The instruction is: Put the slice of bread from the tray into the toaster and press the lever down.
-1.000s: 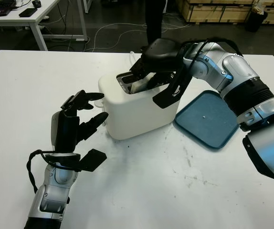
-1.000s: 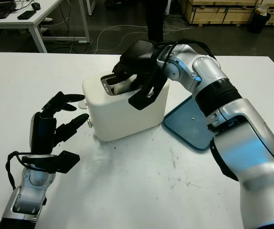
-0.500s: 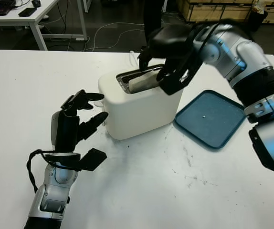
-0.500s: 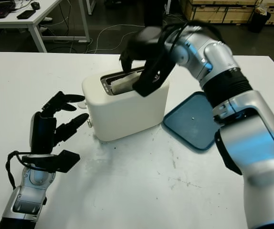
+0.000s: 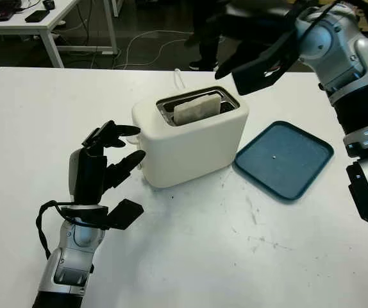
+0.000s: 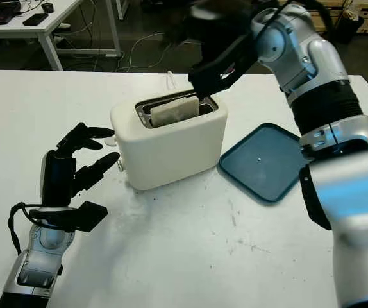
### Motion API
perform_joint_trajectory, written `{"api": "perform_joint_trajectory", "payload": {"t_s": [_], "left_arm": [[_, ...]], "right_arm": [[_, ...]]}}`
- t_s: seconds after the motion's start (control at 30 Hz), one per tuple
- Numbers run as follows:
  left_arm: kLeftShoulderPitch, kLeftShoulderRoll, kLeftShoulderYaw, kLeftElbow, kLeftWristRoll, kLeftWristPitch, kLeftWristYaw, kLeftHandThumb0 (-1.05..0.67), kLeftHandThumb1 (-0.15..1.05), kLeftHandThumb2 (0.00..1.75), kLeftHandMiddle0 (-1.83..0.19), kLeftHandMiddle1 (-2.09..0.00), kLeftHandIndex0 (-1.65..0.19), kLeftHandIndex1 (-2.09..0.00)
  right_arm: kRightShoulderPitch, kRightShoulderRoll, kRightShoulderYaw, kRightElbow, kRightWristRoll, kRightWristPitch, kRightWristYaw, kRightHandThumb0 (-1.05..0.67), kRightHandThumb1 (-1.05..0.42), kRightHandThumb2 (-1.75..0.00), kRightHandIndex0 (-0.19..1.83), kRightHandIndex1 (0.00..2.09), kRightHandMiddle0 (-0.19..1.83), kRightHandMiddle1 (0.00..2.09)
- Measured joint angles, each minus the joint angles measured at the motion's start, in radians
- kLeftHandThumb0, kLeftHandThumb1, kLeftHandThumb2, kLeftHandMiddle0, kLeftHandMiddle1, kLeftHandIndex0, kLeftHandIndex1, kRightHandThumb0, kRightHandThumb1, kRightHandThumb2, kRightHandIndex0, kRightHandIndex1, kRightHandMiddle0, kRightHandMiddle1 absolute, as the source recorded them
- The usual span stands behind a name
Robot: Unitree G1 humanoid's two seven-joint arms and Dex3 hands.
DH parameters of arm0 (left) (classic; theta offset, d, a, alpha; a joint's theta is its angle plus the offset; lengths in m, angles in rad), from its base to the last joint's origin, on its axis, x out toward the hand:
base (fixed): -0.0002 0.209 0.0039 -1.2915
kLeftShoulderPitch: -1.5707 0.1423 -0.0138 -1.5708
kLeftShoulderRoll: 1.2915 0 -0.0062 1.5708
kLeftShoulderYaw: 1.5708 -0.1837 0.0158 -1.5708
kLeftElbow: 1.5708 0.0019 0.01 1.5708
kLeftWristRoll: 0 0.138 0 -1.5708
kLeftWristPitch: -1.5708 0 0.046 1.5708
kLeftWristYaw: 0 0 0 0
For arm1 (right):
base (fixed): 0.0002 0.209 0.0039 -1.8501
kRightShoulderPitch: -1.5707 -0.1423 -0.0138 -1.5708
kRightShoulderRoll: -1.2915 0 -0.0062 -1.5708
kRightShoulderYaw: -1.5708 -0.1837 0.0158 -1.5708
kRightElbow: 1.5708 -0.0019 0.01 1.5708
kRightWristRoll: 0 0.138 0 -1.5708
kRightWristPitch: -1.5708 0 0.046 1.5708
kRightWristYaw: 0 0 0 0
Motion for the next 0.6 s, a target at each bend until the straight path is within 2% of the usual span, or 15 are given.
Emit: {"api": "perform_joint_trajectory", "payload": {"t_s": [0.1, 0.17, 0.23, 0.33, 0.5, 0.6], "left_arm": [[0.003, 0.001, 0.001, -0.002, 0.000, 0.000, 0.000, -0.33, 0.90, 0.00, -0.48, -1.32, -0.47, -0.94], [0.004, 0.004, 0.005, -0.007, 0.000, -0.001, 0.000, -0.32, 0.90, 0.00, -0.49, -1.31, -0.47, -0.94], [0.006, 0.014, 0.013, -0.008, -0.001, -0.003, 0.000, -0.31, 0.89, 0.00, -0.49, -1.30, -0.47, -0.93], [0.008, 0.033, 0.029, -0.014, -0.003, -0.003, -0.003, -0.31, 0.88, 0.00, -0.50, -1.27, -0.48, -0.90], [0.003, 0.082, 0.057, -0.034, -0.008, -0.003, -0.039, -0.30, 0.86, 0.00, -0.54, -1.20, -0.55, -0.82], [-0.006, 0.133, 0.082, -0.049, -0.008, -0.003, -0.074, -0.31, 0.82, 0.01, -0.64, -1.07, -0.67, -0.66]], "right_arm": [[0.098, 0.012, -0.091, 0.014, 0.095, -0.069, -0.148, -0.49, -0.91, -0.01, 0.42, 0.69, 0.69, 0.09], [0.182, 0.037, -0.164, 0.021, 0.197, -0.102, -0.204, -0.48, -0.92, -0.02, 0.57, 0.55, 0.75, 0.07], [0.285, 0.067, -0.232, 0.001, 0.300, -0.114, -0.227, -0.37, -0.92, -0.02, 0.68, 0.37, 0.76, 0.03], [0.468, 0.119, -0.314, -0.071, 0.476, -0.101, -0.198, -0.28, -0.92, -0.04, 0.73, 0.26, 0.75, 0.01], [0.738, 0.222, -0.412, -0.199, 0.721, -0.065, -0.129, -0.26, -0.92, -0.16, 0.79, 0.23, 0.80, 0.02], [0.873, 0.258, -0.451, -0.304, 0.825, 0.023, -0.100, -0.23, -0.92, -0.19, 0.83, 0.23, 0.79, 0.02]]}}
